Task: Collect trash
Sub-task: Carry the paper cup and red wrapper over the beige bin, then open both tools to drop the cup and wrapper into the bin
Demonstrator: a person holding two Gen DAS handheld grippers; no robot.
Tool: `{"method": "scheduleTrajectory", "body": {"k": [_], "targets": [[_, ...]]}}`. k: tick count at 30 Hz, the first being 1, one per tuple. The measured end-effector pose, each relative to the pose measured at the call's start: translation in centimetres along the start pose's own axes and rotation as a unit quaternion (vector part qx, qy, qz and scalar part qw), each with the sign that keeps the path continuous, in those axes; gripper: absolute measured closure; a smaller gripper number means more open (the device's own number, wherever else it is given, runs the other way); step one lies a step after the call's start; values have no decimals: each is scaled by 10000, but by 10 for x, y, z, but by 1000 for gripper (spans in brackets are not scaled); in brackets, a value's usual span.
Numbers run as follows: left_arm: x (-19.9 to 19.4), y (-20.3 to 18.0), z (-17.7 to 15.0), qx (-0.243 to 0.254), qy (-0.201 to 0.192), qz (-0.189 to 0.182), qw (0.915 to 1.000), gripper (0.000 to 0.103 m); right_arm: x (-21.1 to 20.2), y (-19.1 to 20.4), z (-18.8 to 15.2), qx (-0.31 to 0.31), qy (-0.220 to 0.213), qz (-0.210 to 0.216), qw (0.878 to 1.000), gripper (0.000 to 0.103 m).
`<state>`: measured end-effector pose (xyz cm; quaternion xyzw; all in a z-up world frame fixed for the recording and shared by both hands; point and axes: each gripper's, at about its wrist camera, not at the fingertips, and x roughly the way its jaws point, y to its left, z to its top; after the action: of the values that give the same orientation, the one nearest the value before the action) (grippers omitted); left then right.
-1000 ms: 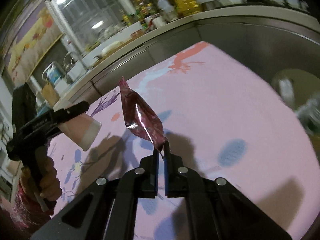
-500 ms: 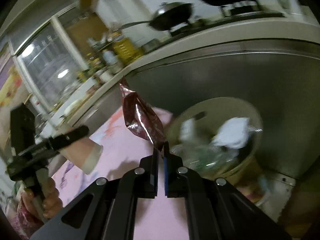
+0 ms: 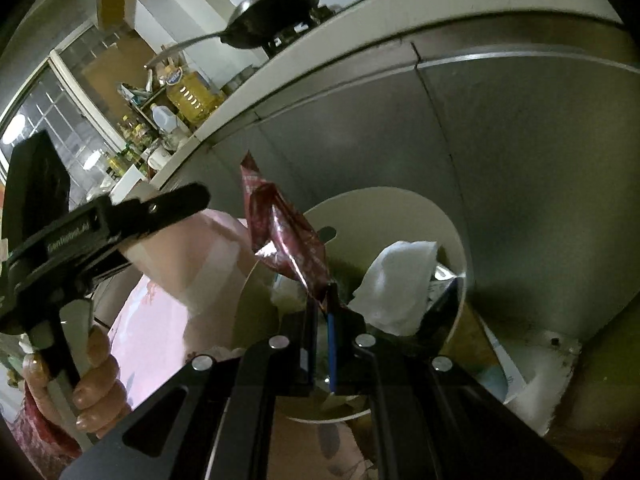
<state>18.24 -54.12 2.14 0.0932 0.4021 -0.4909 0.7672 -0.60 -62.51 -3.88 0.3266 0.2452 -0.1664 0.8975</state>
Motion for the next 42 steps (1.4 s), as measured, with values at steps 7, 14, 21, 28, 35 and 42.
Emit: {"method": "scheduleTrajectory", "body": {"k": [7, 14, 21, 28, 35, 42], "targets": [[17, -4, 1, -42, 113, 67, 9999, 16, 19, -3, 5, 37, 238, -48, 9997, 95], [-6, 3, -6, -126, -52, 104, 9999, 16, 3, 4, 4, 13, -57, -36, 10000, 55], [-51, 0, -33, 228, -409, 805, 9957, 16, -37, 9, -15, 472, -387, 166, 9980, 55], [-103, -10, -74, 473, -642, 1441, 9863, 16, -81, 17, -54, 1036, -632, 232, 9923, 55], [-159, -5, -115, 406, -733, 1851, 9791, 9, -111, 51, -81, 872, -681, 177, 9937, 55], [-204, 5, -149, 235, -826, 1983, 9764, 6, -130, 82, -98, 644, -677, 311, 9951, 53]]}}
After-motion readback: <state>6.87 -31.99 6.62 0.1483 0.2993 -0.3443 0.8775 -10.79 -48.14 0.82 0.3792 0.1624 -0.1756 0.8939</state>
